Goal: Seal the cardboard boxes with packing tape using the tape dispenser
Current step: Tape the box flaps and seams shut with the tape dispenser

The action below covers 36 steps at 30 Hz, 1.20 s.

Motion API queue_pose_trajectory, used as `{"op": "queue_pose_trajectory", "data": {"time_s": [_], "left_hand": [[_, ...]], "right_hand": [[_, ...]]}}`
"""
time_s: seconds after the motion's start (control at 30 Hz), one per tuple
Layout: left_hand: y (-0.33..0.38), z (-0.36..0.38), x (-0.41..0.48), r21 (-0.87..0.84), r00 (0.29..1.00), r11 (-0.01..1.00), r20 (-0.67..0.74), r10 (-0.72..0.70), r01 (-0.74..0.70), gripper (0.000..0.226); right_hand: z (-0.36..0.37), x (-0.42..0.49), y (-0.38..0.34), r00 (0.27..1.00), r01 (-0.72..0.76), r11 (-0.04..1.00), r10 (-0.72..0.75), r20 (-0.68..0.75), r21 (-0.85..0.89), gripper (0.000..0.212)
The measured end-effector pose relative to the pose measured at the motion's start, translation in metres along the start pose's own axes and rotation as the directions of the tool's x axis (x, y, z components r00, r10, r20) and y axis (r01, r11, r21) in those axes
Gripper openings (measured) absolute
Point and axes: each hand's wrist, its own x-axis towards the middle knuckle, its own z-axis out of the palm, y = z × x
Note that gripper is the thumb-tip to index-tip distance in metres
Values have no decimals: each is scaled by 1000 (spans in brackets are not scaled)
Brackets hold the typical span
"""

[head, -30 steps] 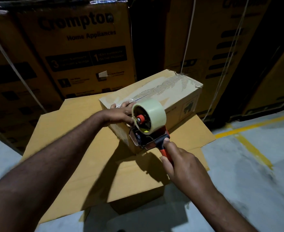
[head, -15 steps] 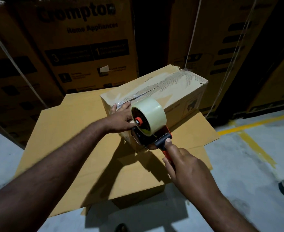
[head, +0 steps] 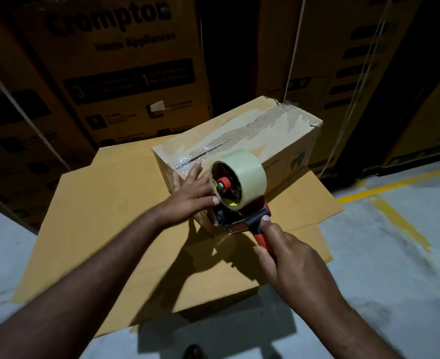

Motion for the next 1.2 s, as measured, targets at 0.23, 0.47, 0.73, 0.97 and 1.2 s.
{"op": "queue_pose_trajectory", "data": {"time_s": [0.23, 0.47, 0.73, 0.97, 1.2], "left_hand": [[-21, 24, -5, -8, 974, 1000, -228, -14, 12, 81], [-34, 20, -7, 10, 980, 1000, -198, -18, 20, 96], [-17, 15, -7, 137, 971, 986, -231, -65, 98, 55], [-13, 32, 1, 333, 966, 934, -255, -44, 130, 68], [-22, 10, -5, 81, 964, 992, -256, -76, 100, 61]], "right_hand": [[4, 11, -16, 996, 86, 978, -86, 9, -192, 53], [12, 8, -31, 996, 56, 965, -36, 82, -255, 76], [17, 15, -37, 997, -77, 996, 77, 8, 39, 37], [23, 9, -27, 958, -280, 944, 263, 112, 174, 39], [-24, 42, -16, 907, -408, 874, 357, 223, 264, 33]]}}
